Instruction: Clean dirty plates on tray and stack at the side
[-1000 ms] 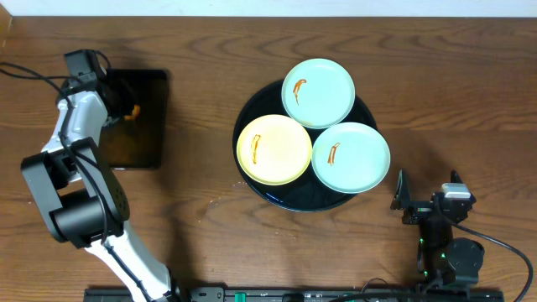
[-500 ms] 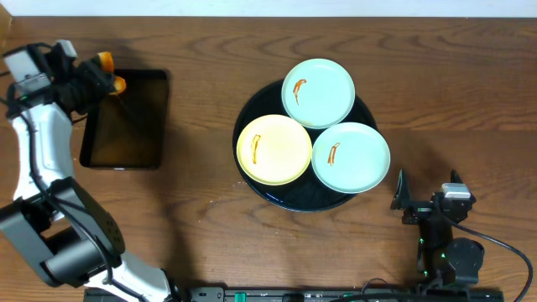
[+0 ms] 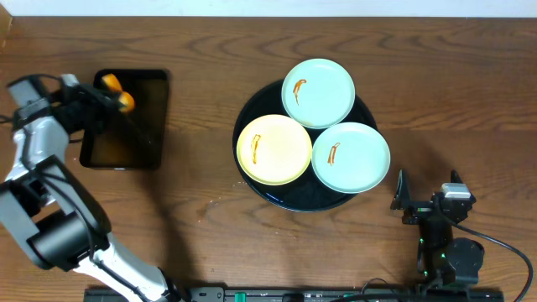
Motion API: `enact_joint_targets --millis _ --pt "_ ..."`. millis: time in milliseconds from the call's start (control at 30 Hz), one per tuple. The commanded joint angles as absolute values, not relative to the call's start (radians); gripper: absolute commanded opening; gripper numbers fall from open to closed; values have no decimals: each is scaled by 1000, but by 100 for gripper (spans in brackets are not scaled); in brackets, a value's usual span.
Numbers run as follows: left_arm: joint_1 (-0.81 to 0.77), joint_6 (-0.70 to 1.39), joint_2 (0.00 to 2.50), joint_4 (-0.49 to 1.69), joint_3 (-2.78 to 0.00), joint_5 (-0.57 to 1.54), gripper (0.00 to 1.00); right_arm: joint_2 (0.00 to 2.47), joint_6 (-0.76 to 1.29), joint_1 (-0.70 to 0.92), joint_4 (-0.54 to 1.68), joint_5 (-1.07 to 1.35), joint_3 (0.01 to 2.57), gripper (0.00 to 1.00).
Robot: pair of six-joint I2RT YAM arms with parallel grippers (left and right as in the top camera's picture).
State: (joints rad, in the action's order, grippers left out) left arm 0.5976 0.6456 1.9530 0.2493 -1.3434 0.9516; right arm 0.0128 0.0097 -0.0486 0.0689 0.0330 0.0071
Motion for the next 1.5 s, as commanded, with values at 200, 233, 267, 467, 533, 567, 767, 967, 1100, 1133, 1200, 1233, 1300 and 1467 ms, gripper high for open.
enact_joint_targets --millis 200,233,267,467,533,567,767,967,1100,1133,1200,1233,1300,1467 --pt "652 859 1854 338 -1362 1150 7 9 -1 -64 72 34 6 99" --pt "647 859 1856 371 -1360 1126 7 9 -1 -64 72 34 6 99" --pt "636 859 1858 422 -1355 1068 7 9 -1 -64 72 34 6 99" --pt "627 872 1859 587 -1347 839 8 9 -1 -64 72 34 6 99" --pt "627 907 1859 591 -1347 841 7 9 -1 -64 72 34 6 99" --pt "627 950 1859 594 -1347 847 7 9 -1 -64 72 34 6 99" --pt "627 1298 1859 582 -1348 1092 7 9 -1 -64 72 34 6 99" --pt "627 1422 1859 469 -1348 1199 8 9 -1 -64 72 34 6 99" --pt "627 1503 1859 344 -1348 1221 7 9 -1 -64 72 34 6 99" --pt "627 1509 1859 333 -1348 1223 7 9 -1 -64 72 34 6 99" --pt "627 1532 1859 327 -1348 1223 7 9 -1 -64 72 34 6 99" --pt "627 1541 1859 327 -1348 1223 7 9 -1 -64 72 34 6 99" --pt "627 1547 1859 327 -1348 1223 8 9 -1 -64 72 34 6 99" --pt "627 1544 1859 327 -1348 1181 7 9 -1 -64 72 34 6 99"
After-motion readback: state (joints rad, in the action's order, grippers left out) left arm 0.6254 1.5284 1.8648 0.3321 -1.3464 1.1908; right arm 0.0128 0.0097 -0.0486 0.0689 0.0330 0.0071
